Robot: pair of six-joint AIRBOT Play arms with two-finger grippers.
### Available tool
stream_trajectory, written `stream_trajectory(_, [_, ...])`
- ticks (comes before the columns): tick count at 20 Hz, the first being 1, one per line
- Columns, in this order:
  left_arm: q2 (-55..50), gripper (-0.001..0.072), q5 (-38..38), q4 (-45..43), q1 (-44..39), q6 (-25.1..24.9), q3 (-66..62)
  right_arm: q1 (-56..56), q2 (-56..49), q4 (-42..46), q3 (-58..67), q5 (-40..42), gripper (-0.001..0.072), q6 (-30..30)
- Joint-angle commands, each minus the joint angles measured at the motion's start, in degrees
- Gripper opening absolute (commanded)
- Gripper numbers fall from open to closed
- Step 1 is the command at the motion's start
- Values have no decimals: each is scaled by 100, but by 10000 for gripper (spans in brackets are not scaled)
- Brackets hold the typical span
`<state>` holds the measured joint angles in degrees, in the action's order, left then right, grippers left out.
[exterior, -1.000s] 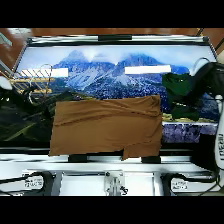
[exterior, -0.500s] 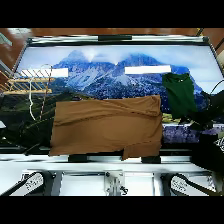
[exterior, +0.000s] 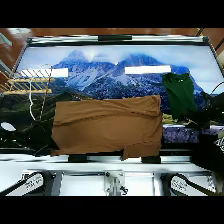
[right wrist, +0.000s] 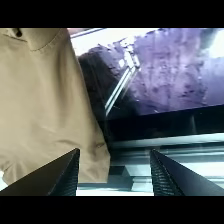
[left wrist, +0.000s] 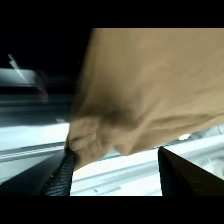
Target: Fold the shirts.
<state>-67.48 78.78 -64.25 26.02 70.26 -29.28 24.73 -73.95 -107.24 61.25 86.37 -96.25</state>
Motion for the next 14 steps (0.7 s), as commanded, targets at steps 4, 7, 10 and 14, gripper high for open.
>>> stream_trajectory(4, [-179,61,-424,433,-389,92,13,2,116,-120,-964,57,550,-208])
stream_trajectory(7, [-170,30,-426,426,-378,66,-17,2,551,-457,-1902,-212,550,-496])
stream_trajectory(10, [-151,29,-417,428,-378,13,-127,-15,960,-651,-2551,-492,549,-588])
stream_trajectory(14, [-151,29,-415,431,-378,-20,-146,-804,1126,-612,-3121,-894,549,-597])
